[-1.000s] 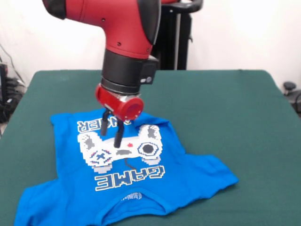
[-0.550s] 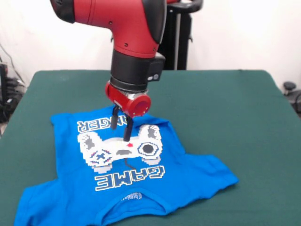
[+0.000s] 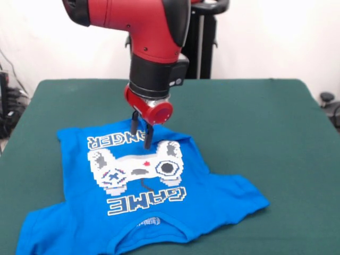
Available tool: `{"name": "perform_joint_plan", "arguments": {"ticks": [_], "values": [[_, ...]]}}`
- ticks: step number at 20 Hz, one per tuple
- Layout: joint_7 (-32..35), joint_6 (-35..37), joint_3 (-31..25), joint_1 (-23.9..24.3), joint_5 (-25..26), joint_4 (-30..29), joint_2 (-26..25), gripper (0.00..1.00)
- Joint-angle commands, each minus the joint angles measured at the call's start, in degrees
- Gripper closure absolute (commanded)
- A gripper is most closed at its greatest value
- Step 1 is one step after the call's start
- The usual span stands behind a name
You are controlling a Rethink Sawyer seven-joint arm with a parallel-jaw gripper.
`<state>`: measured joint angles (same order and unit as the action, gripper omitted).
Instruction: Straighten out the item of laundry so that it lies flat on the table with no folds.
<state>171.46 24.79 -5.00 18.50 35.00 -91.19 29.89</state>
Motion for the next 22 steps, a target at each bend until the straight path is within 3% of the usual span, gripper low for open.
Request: {"name": "perform_joint_plan", "arguments": {"ticks": [1, 12, 18, 22], "values": [[-7.3, 5.4, -6.9, -0.2, -3.1, -7.6, -3.0, 0.00], [-4.4, 7.6, -3.9, -3.6, -3.7, -10.0, -4.3, 0.00], [-7.3, 12.1, -6.1, -1.1, -6.2, -10.2, -5.5, 0.00], [-6.4, 13.0, -5.4, -1.9, -6.1, -9.3, -6.3, 0.00]]}}
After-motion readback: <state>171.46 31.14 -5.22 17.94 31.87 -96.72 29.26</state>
